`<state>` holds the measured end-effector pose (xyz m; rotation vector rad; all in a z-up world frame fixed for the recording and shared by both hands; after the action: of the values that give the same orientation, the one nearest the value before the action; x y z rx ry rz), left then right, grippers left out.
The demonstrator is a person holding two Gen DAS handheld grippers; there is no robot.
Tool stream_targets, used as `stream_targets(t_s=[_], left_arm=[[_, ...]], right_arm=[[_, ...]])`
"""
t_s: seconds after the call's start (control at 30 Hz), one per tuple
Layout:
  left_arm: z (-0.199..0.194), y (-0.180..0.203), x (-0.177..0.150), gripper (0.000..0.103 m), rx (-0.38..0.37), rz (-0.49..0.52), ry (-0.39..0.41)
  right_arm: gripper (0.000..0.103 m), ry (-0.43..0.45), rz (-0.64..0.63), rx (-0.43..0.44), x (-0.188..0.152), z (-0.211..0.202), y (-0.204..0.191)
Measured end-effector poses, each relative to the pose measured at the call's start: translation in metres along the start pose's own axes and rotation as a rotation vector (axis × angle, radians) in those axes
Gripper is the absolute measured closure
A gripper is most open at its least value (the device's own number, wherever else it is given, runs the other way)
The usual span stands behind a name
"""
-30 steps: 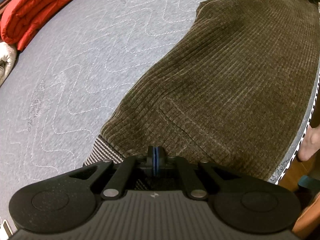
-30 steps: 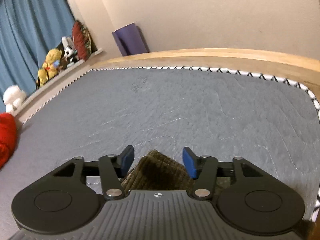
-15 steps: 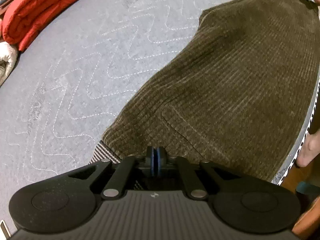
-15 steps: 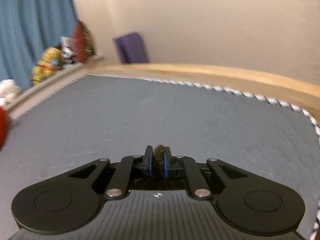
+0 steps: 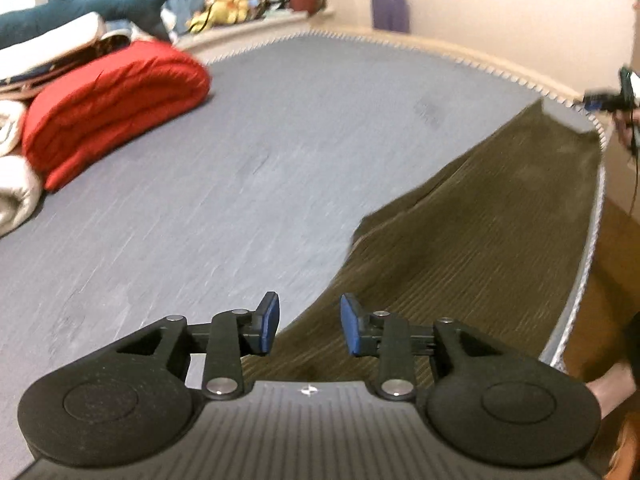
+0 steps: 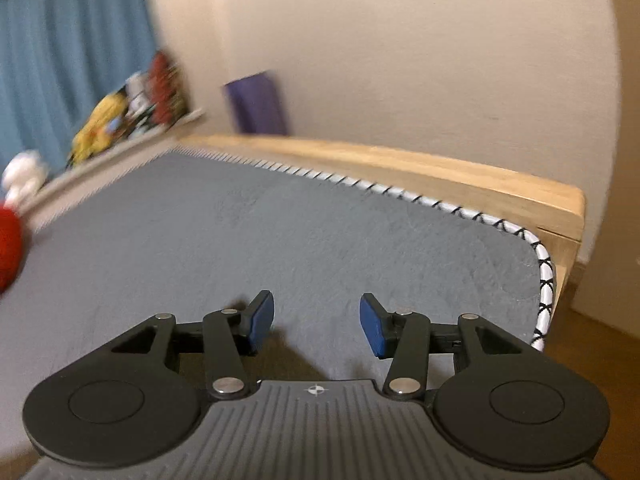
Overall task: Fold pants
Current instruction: 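Lift the waistband end with the right gripper toward the leg cuffs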
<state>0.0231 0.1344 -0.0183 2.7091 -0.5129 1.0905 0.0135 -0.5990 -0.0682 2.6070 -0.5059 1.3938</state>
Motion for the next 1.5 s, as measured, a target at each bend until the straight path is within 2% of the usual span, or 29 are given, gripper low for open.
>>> stream_targets(t_s=[0.07, 0.17, 0.2, 0.23, 0.3, 0.37, 0.43, 0.53, 0.67, 0.77, 0.8, 0.83, 0.87, 0.93, 1.03, 1.17, 1.23, 1.3, 1.33, 1.4, 1.5], left_arm=[[0.001, 0.012, 0.004, 0.061, -0.023, 0.006, 0.005], [0.003, 0.03, 0.008, 0.061, -0.031, 0.014, 0.018], [0.005, 0.034, 0.009, 0.061, -0.026, 0.009, 0.026], [0.004, 0.038, 0.012, 0.061, -0.019, -0.005, 0.041], [0.004, 0.047, 0.016, 0.06, -0.017, -0.053, 0.072], [0.001, 0.052, 0.021, 0.051, -0.025, -0.097, 0.099], [-0.006, 0.06, 0.023, 0.044, -0.036, -0.143, 0.133], [-0.012, 0.076, 0.017, 0.043, -0.057, -0.183, 0.13], [-0.001, 0.095, 0.007, 0.039, -0.049, -0.114, 0.101], [0.009, 0.095, -0.001, 0.039, -0.042, -0.081, 0.082], [0.011, 0.095, -0.001, 0.039, -0.042, -0.083, 0.08], [0.012, 0.094, -0.001, 0.039, -0.042, -0.088, 0.079], [0.012, 0.09, -0.001, 0.039, -0.041, -0.092, 0.082], [0.011, 0.087, 0.002, 0.039, -0.033, -0.106, 0.095], [0.007, 0.079, 0.01, 0.039, -0.032, -0.141, 0.118], [-0.003, 0.069, 0.019, 0.039, -0.02, -0.187, 0.153], [-0.007, 0.06, 0.022, 0.039, -0.005, -0.219, 0.168], [-0.01, 0.052, 0.025, 0.039, 0.009, -0.249, 0.179], [-0.011, 0.046, 0.026, 0.039, 0.019, -0.265, 0.183], [-0.015, 0.036, 0.025, 0.039, 0.032, -0.287, 0.185], [-0.019, 0.022, 0.02, 0.039, 0.055, -0.315, 0.183]], right_arm=[[0.052, -0.104, -0.08, 0.049, -0.015, 0.0, -0.005], [0.052, -0.328, -0.113, -0.1, -0.057, 0.01, 0.02], [0.039, -0.326, -0.05, -0.1, -0.063, 0.007, 0.031], [0.035, -0.306, 0.035, -0.09, -0.064, 0.003, 0.041], [0.035, -0.273, 0.122, -0.085, -0.059, -0.005, 0.05], [0.034, -0.216, 0.15, -0.074, -0.052, -0.013, 0.049], [0.033, -0.209, 0.185, -0.03, -0.054, -0.013, 0.047], [0.033, -0.216, 0.234, 0.013, -0.058, -0.007, 0.05], [0.033, -0.246, 0.29, 0.054, -0.071, 0.008, 0.051], [0.032, -0.246, 0.302, 0.06, -0.075, 0.007, 0.047], [0.041, -0.244, 0.3, 0.044, -0.075, 0.008, 0.047], [0.062, -0.246, 0.305, 0.019, -0.074, 0.008, 0.048], [0.068, -0.24, 0.334, 0.022, -0.075, 0.009, 0.052], [0.076, -0.226, 0.396, 0.023, -0.073, 0.007, 0.055], [0.078, -0.177, 0.387, -0.001, -0.053, -0.008, 0.045], [0.079, -0.043, 0.207, -0.039, 0.006, -0.049, -0.006], [0.08, 0.038, 0.066, -0.042, 0.038, -0.078, -0.054], [0.08, 0.138, -0.126, -0.019, 0.06, -0.113, -0.122], [0.08, 0.179, -0.21, 0.004, 0.062, -0.128, -0.152], [0.08, 0.27, -0.404, 0.082, 0.052, -0.169, -0.237], [0.08, 0.347, -0.644, 0.236, 0.002, -0.215, -0.354]])
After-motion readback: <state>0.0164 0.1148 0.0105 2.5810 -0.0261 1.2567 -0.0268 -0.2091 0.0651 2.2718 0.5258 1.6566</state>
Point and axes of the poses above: each gripper's, at about its wrist camera, not at the fingertips, and z roughly the way its jaws point, y to its right, x to its top, the point moved 6 cm from there along z, roughly the way its jaws point, and after that the axes turned 14 degrees about -z, right-handed, at the moved point
